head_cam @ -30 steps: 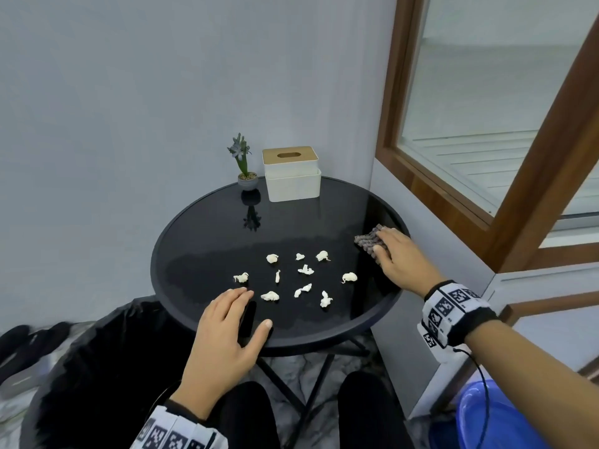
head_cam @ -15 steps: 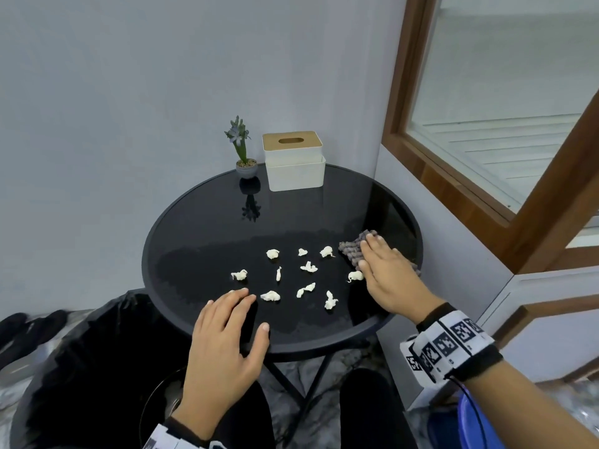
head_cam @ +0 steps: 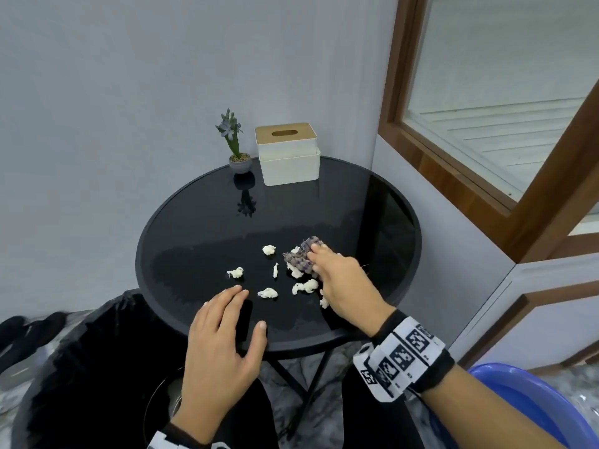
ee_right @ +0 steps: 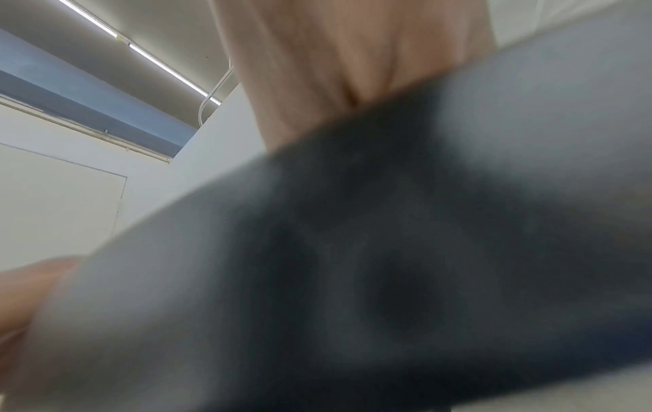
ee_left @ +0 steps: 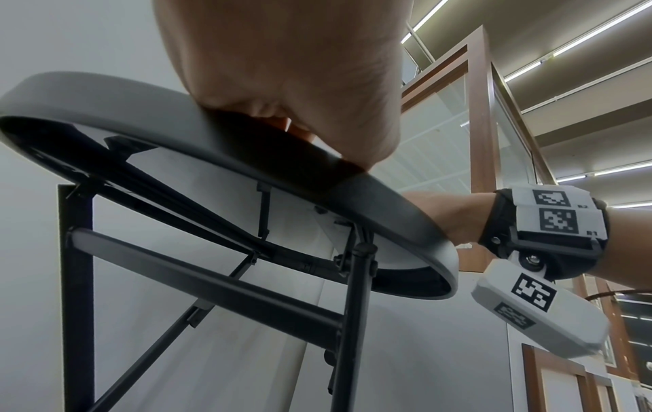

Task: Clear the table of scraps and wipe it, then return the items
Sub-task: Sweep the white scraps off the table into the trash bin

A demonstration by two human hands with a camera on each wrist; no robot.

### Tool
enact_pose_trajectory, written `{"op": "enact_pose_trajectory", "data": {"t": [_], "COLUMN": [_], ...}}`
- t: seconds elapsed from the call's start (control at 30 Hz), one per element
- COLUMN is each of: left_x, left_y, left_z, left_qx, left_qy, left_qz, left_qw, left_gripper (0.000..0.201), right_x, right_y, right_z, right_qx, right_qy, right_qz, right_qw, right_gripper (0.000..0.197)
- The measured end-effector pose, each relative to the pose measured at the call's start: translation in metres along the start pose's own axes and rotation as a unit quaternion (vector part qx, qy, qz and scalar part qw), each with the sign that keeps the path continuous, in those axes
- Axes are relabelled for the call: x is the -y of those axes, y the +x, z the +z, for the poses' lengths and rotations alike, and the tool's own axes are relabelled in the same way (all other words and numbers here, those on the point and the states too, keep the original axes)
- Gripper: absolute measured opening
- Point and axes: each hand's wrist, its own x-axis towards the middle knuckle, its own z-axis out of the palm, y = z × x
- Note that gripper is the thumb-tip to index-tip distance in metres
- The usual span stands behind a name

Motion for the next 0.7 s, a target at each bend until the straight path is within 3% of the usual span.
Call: {"op": "enact_pose_trajectory", "data": {"t": [0.1, 0.2, 0.4, 0.5, 0.6, 0.7], "left_x": [-0.001, -0.002, -0.001, -0.001, 0.000, 0.000], "left_y": [0.000, -0.001, -0.002, -0.001, -0.003, -0.002], "left_z": [0.001, 0.002, 0.002, 0.002, 0.002, 0.003], "left_qx": [-0.003, 0.000, 0.000, 0.000, -0.001, -0.003], "left_qy": [-0.007, -0.008, -0.007, -0.009, -0.010, -0.006], "left_qz": [-0.003, -0.011, -0.017, -0.015, -0.015, -0.014], "left_qw": [1.000, 1.000, 1.000, 1.000, 1.000, 1.000], "left_gripper": [0.054, 0.055, 0.056, 0.055, 0.054, 0.054], "right_x": [-0.008, -0.020, -0.032, -0.032, -0.032, -0.037], "right_y": [0.001, 0.004, -0.010, -0.007, -0.001, 0.014], "right_z": [-0.024, -0.044, -0.028, -0.028, -0.025, -0.022], "right_qx": [-0.090, -0.121, 0.000, 0.007, 0.032, 0.068], "right_qy": [0.070, 0.053, -0.072, -0.148, -0.159, -0.157], "right_qz": [0.042, 0.070, 0.046, 0.042, 0.021, 0.053], "right_qw": [0.993, 0.989, 0.996, 0.988, 0.987, 0.984], "right_gripper": [0.025, 0.025, 0.035, 0.041, 0.046, 0.051]}}
